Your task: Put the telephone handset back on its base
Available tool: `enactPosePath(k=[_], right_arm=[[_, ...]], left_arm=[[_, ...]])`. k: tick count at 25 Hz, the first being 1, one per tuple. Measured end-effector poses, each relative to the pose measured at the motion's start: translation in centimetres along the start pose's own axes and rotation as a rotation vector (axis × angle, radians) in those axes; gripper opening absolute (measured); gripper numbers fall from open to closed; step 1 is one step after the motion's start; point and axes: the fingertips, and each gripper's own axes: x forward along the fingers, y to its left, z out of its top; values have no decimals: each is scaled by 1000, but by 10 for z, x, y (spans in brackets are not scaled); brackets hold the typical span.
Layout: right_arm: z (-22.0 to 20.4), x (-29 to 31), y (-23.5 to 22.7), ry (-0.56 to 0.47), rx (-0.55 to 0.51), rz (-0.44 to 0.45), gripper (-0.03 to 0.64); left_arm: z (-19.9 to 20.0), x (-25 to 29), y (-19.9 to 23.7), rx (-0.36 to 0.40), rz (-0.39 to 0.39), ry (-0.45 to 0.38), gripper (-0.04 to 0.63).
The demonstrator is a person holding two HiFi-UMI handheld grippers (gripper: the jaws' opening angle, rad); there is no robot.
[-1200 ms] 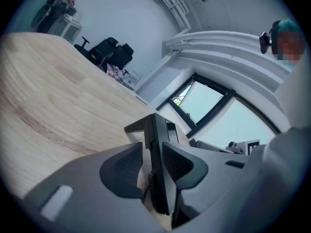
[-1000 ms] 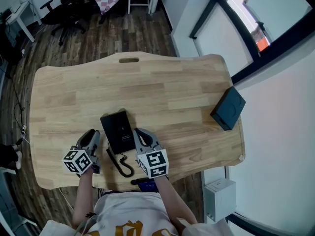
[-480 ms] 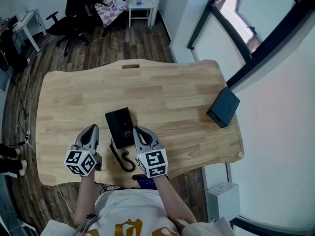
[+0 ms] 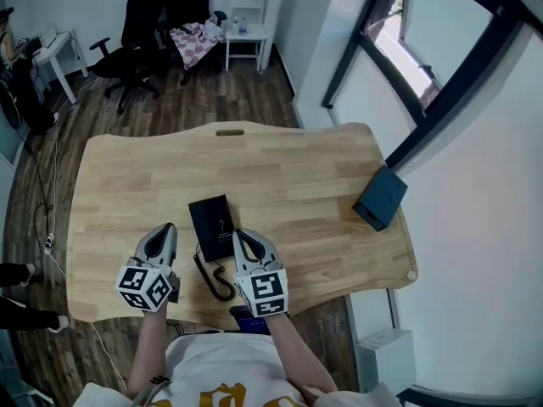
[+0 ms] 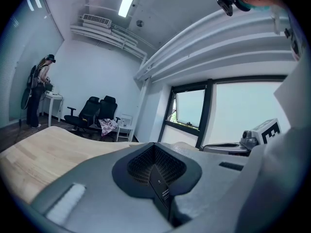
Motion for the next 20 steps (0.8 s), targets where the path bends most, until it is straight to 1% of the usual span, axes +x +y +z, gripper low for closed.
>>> enactPosePath(k=[3,5,16,20], right_arm=[[-1,-3,1,-6,-3,-7,5],[0,-5,1,-10,-6,-13,5],[-2,-17,1,1,-9,-42,5],[0,-19,0,-5,-11,-49,5]], left_arm=[[5,-6,-3,-29,-17,-37,3],[7,-10,-3,-27,-14,-48,3],[7,-25,3,-8,25,-52,3],[6,-28,3,-10,26,-52,3]])
